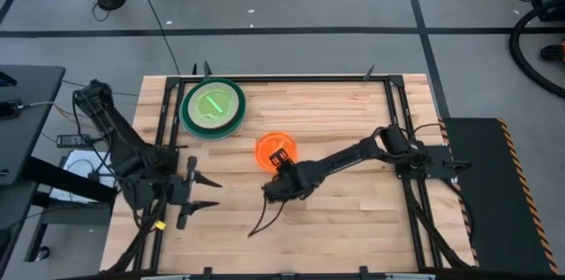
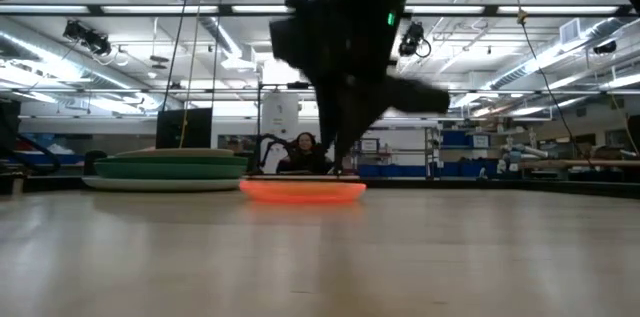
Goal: Stack plastic plates
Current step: Stack the light orange plates on top of the light green plate
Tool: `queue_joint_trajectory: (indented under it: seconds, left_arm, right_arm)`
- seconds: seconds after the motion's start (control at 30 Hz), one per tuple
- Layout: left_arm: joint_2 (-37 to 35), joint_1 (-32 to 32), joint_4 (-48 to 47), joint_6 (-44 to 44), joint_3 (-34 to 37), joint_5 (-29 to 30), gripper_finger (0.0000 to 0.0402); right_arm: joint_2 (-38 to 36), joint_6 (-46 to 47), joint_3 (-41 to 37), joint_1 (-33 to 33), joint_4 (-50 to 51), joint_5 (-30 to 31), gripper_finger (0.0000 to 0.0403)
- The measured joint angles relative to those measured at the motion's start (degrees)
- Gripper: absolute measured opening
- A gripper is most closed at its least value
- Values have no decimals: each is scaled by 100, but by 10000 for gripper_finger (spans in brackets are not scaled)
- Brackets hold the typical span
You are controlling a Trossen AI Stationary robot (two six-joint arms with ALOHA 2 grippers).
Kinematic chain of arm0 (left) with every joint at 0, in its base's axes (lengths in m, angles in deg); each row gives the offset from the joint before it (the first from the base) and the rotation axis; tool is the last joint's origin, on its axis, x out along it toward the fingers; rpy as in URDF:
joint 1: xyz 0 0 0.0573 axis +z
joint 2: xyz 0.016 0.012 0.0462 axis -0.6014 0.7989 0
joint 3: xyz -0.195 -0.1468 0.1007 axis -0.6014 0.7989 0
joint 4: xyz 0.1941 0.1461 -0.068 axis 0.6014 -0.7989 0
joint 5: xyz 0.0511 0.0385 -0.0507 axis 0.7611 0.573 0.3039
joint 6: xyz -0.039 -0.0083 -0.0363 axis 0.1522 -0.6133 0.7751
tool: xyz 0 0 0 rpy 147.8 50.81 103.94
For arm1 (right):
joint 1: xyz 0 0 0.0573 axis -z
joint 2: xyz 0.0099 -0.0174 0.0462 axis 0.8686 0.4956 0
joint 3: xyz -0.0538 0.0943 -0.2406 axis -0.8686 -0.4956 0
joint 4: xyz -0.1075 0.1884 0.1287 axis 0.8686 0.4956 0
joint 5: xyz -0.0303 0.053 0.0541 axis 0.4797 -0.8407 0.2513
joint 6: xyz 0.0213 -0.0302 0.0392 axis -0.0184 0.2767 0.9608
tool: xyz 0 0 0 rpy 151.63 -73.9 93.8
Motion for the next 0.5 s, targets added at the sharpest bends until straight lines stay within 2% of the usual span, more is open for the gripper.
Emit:
queue_joint_trajectory:
  seconds: [0.1,0.23,0.3,0.37,0.5]
  left_arm:
    - [26,128,75,-21,0,-283,213]
    - [411,390,634,-490,4,-701,213]
    - [720,601,1292,-874,4,-871,213]
    - [1097,881,1876,-1216,4,-1055,213]
    - [1677,1609,1918,-824,-98,-1525,213]
  right_arm:
    - [-3,899,639,-298,859,205,136]
    - [-32,3242,1249,-712,2270,-95,148]
    - [-108,4142,1106,-1015,2489,47,148]
    - [-192,4737,722,-1353,2142,408,148]
    - [-472,6120,-288,-1929,1588,549,150]
